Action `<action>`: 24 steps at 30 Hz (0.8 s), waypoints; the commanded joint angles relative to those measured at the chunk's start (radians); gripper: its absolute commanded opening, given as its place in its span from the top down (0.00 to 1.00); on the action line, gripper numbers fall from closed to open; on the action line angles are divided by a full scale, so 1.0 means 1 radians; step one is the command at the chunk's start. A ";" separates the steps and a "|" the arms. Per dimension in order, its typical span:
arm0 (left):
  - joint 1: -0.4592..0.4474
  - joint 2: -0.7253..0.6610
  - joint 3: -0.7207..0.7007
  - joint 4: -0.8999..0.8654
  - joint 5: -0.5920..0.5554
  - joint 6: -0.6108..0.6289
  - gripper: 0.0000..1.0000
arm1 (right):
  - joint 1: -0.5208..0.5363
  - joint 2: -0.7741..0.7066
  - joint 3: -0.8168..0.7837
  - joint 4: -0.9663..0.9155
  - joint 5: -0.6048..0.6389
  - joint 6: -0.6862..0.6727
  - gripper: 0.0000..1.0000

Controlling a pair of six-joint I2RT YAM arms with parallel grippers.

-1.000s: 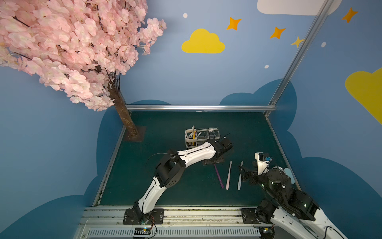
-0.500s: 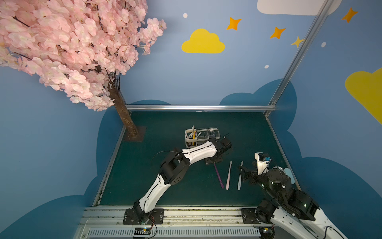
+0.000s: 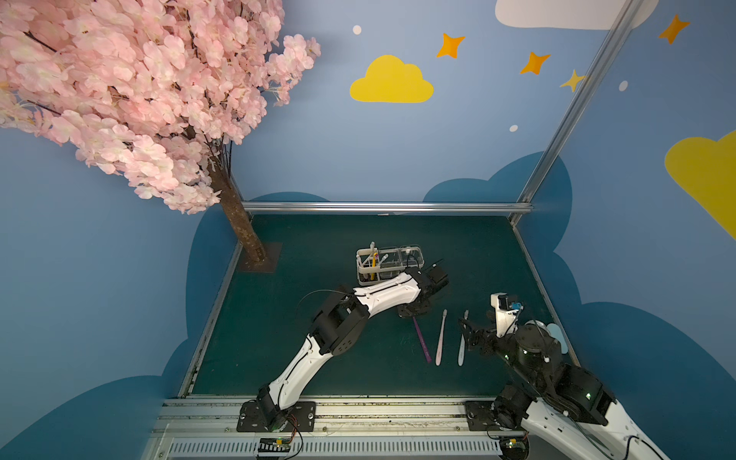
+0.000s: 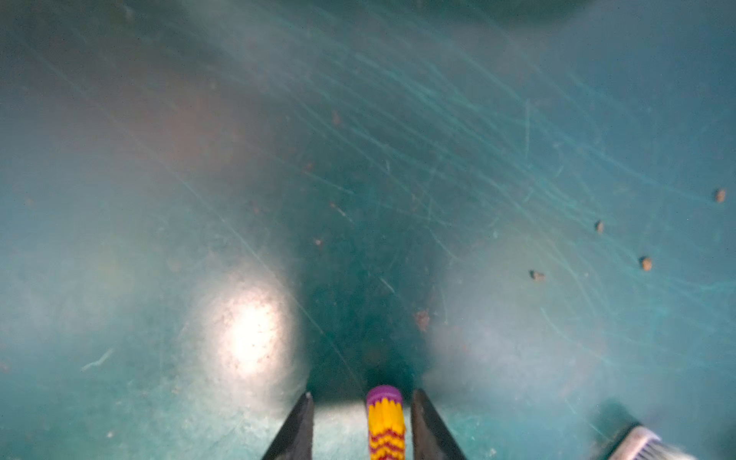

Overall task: Place the toothbrush into the toothbrush holder
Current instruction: Pick up the toothbrush from the center of the board.

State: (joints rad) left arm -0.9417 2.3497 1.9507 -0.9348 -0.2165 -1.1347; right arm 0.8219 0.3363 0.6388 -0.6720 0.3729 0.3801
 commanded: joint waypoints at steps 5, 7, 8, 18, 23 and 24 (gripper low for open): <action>-0.012 0.039 0.011 -0.020 0.040 -0.015 0.68 | 0.002 -0.019 -0.004 0.007 -0.008 -0.010 0.08; -0.015 0.043 0.017 -0.019 0.043 -0.014 0.70 | 0.002 -0.021 -0.004 0.010 -0.008 -0.010 0.08; -0.016 0.045 0.018 -0.019 0.044 -0.013 0.73 | 0.002 -0.021 -0.004 0.009 -0.008 -0.010 0.08; -0.010 0.049 0.016 -0.015 0.048 -0.007 0.84 | 0.002 -0.017 -0.005 0.011 -0.011 -0.010 0.08; -0.001 0.027 -0.005 -0.016 0.037 0.006 0.86 | 0.002 -0.011 -0.005 0.013 -0.020 -0.010 0.08; 0.001 0.019 -0.018 -0.012 0.036 0.009 0.88 | 0.002 -0.010 -0.007 0.014 -0.022 -0.012 0.08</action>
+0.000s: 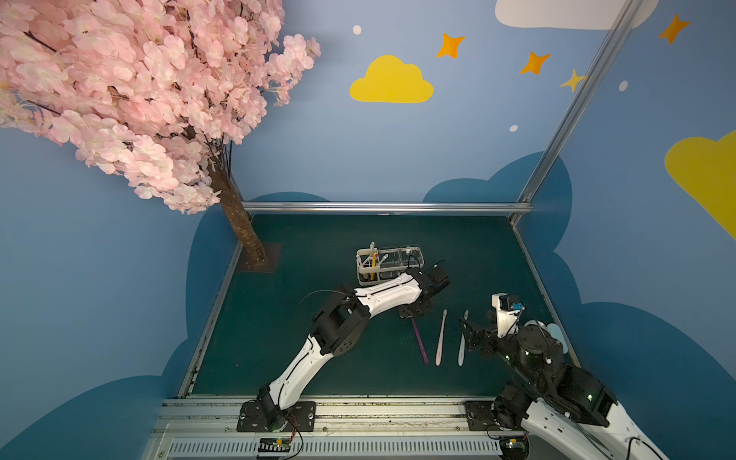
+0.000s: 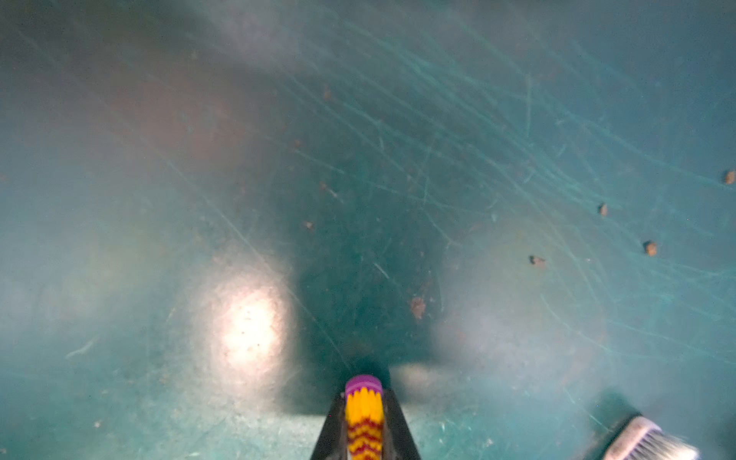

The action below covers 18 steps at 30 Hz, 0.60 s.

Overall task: Place the toothbrush into the toothbrush holder
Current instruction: Pick up the toothbrush from the center of the board.

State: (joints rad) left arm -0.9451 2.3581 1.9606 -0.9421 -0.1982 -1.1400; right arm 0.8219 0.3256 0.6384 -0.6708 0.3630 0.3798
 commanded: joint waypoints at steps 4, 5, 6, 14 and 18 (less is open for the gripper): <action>0.011 -0.033 -0.069 0.005 0.008 0.040 0.93 | 0.002 0.018 -0.009 0.022 -0.036 -0.015 0.08; 0.011 -0.049 -0.079 0.006 -0.002 0.051 0.94 | 0.003 0.026 -0.009 0.023 -0.047 -0.015 0.08; 0.011 -0.068 -0.088 0.004 -0.012 0.064 0.94 | 0.002 0.036 -0.006 0.023 -0.059 -0.016 0.08; 0.002 -0.261 -0.197 0.015 -0.103 0.136 0.96 | 0.000 0.156 0.000 0.043 -0.219 0.041 0.07; -0.011 -0.364 -0.264 0.033 -0.127 0.158 0.96 | -0.005 0.171 -0.071 0.141 -0.333 0.100 0.07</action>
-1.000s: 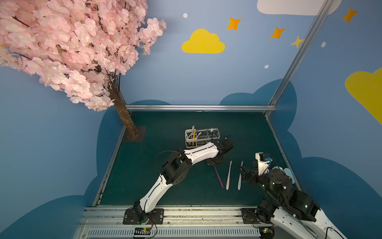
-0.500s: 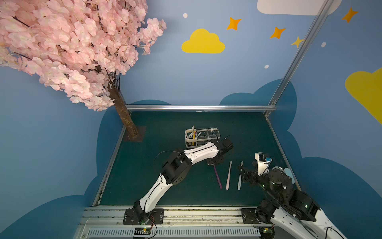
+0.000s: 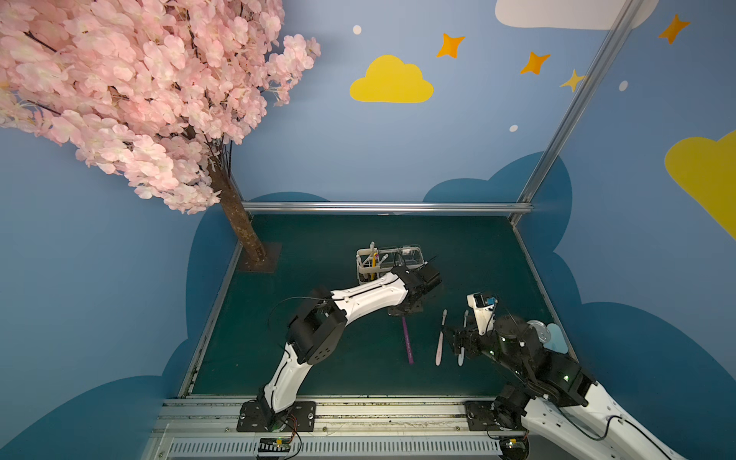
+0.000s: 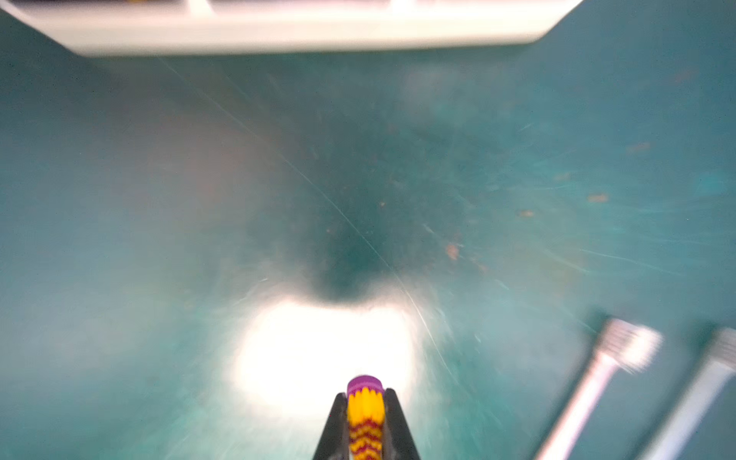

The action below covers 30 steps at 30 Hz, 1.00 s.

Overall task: Place the toothbrush into the toothbrush holder
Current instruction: Pick up the toothbrush from the center of the board.

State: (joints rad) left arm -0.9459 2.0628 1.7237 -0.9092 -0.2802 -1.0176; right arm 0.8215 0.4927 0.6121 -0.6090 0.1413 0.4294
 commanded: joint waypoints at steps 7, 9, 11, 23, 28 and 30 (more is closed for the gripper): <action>-0.048 -0.222 -0.109 0.011 -0.078 0.029 0.96 | -0.020 0.064 -0.142 0.285 -0.302 0.158 0.08; -0.061 -0.265 -0.139 0.018 -0.085 0.020 0.96 | -0.025 0.102 -0.161 0.348 -0.364 0.193 0.08; -0.073 -0.303 -0.168 0.033 -0.085 0.014 0.96 | -0.028 0.135 -0.174 0.400 -0.404 0.227 0.08; -0.083 -0.444 -0.288 0.130 -0.076 -0.024 0.96 | -0.023 0.347 -0.217 0.659 -0.578 0.347 0.22; -0.082 -0.452 -0.283 0.139 -0.074 -0.022 0.96 | -0.014 0.409 -0.208 0.713 -0.625 0.357 0.34; -0.082 -0.453 -0.284 0.141 -0.084 -0.021 0.96 | -0.011 0.415 -0.206 0.716 -0.626 0.356 0.38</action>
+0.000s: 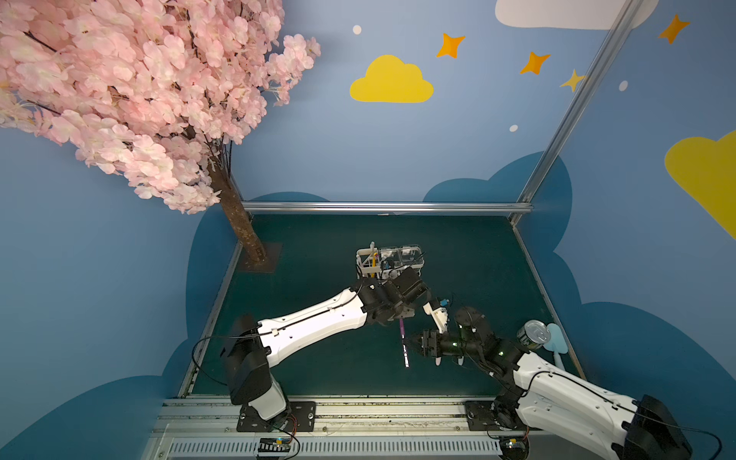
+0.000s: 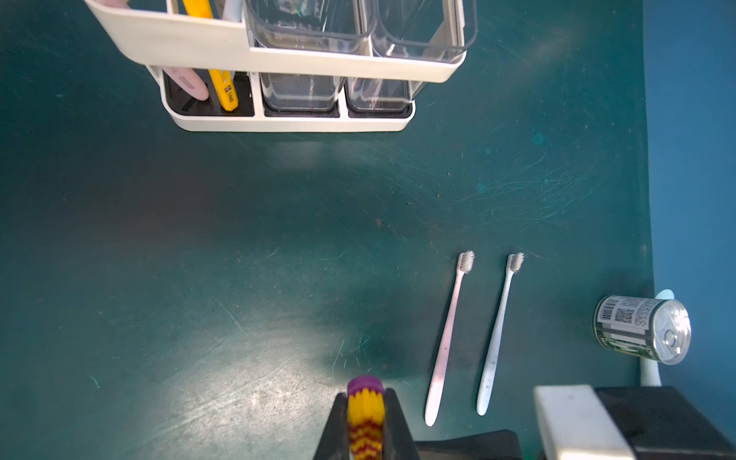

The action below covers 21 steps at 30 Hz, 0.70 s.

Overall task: Place the toothbrush into the toothbrush holder
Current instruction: Pick up the toothbrush from the center of the board.

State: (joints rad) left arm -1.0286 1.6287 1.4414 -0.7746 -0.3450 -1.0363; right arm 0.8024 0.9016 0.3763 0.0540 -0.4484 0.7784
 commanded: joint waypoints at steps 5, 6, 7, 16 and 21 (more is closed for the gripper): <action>0.005 -0.027 -0.025 0.022 -0.044 -0.001 0.96 | 0.017 -0.007 0.016 0.075 -0.035 0.031 0.46; 0.008 -0.030 -0.031 0.028 -0.043 -0.001 0.96 | 0.018 -0.009 0.014 0.076 -0.033 0.035 0.50; 0.010 -0.034 -0.036 0.036 -0.044 0.000 0.95 | 0.020 -0.009 0.013 0.073 -0.035 0.036 0.55; 0.043 -0.051 -0.033 0.055 -0.040 0.003 0.95 | 0.029 0.011 0.013 0.092 -0.045 0.047 0.63; 0.054 -0.061 -0.030 0.068 -0.033 0.003 0.95 | 0.036 0.041 0.011 0.116 -0.057 0.051 0.62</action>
State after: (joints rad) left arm -0.9810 1.5967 1.4052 -0.7185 -0.3740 -1.0363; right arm 0.8307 0.9279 0.3763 0.1356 -0.4885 0.8253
